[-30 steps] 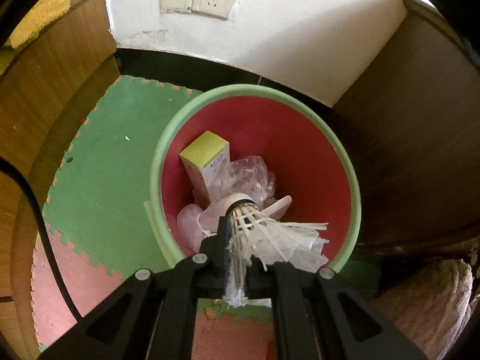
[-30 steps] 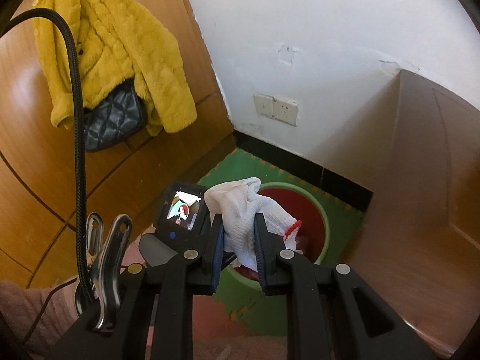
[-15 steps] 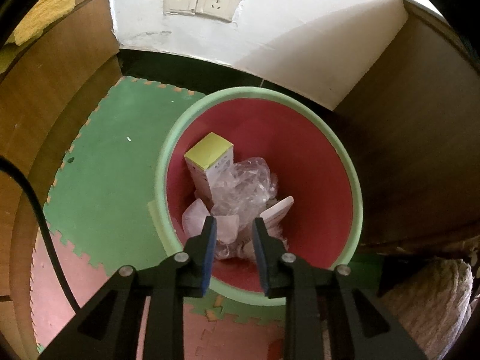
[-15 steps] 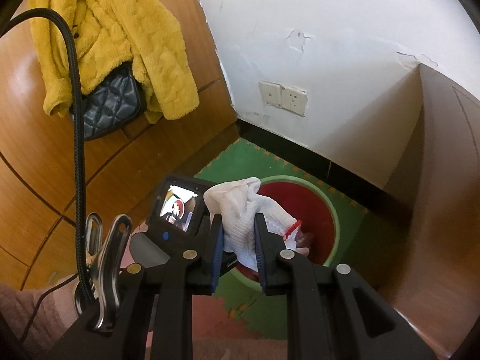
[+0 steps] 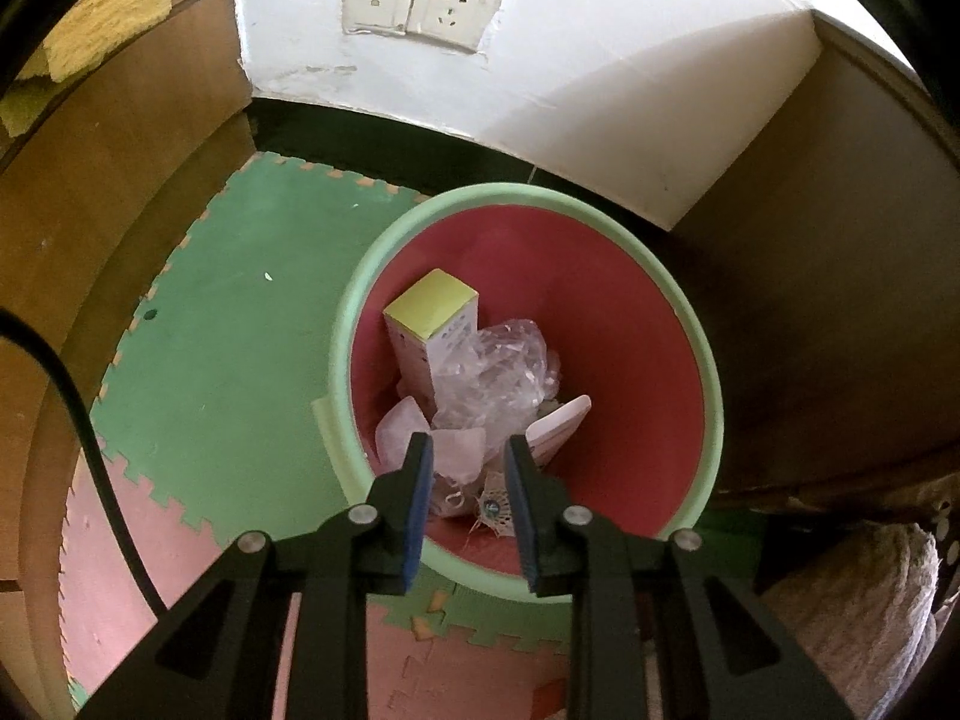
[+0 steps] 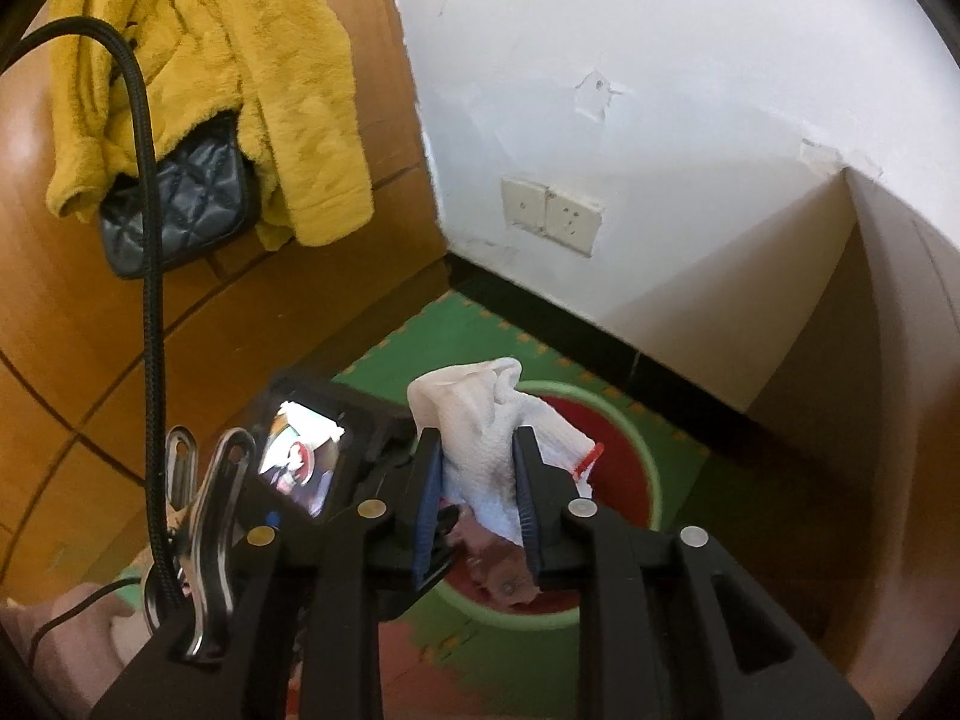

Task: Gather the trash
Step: 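Open the right gripper to drop the white tissue into the bin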

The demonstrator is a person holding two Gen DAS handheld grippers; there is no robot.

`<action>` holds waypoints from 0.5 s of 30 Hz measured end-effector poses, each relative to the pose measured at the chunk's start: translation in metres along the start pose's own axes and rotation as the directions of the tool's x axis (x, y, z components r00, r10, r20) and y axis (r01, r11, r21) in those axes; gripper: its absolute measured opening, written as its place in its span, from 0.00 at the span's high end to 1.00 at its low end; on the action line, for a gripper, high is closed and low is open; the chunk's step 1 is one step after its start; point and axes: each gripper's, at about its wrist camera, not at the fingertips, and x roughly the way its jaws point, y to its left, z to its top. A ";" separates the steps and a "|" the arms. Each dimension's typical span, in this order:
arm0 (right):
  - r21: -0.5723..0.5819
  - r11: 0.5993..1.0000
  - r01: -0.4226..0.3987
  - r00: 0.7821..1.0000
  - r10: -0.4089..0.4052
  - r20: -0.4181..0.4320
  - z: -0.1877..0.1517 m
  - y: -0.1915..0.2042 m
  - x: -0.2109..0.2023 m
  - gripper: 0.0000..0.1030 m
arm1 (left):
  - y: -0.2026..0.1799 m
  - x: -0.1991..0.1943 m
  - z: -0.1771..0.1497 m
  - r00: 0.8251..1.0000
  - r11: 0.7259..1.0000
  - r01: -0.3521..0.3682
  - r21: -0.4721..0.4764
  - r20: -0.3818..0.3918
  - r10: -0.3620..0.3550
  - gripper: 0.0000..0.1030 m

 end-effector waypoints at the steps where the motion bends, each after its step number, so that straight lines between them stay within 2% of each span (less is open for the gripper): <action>1: 0.004 1.000 0.015 1.000 -0.015 0.003 0.001 -0.001 0.001 0.75 | 0.000 0.000 0.000 1.000 1.000 -0.001 0.000 0.000 0.001 0.76; 4: 0.020 0.999 0.037 0.999 -0.037 0.011 0.004 -0.005 0.002 0.69 | 0.000 -0.001 0.000 1.000 1.000 -0.004 -0.001 0.003 0.004 0.76; 9: 0.034 0.999 0.028 0.999 -0.029 0.018 0.005 -0.007 -0.001 0.61 | 0.000 -0.007 0.001 1.000 1.000 -0.006 0.001 0.015 0.006 0.76; 15: 0.044 0.999 0.002 1.000 -0.003 0.028 0.003 -0.009 -0.009 0.60 | -0.003 -0.020 0.003 0.999 1.000 -0.001 0.007 0.042 0.001 0.76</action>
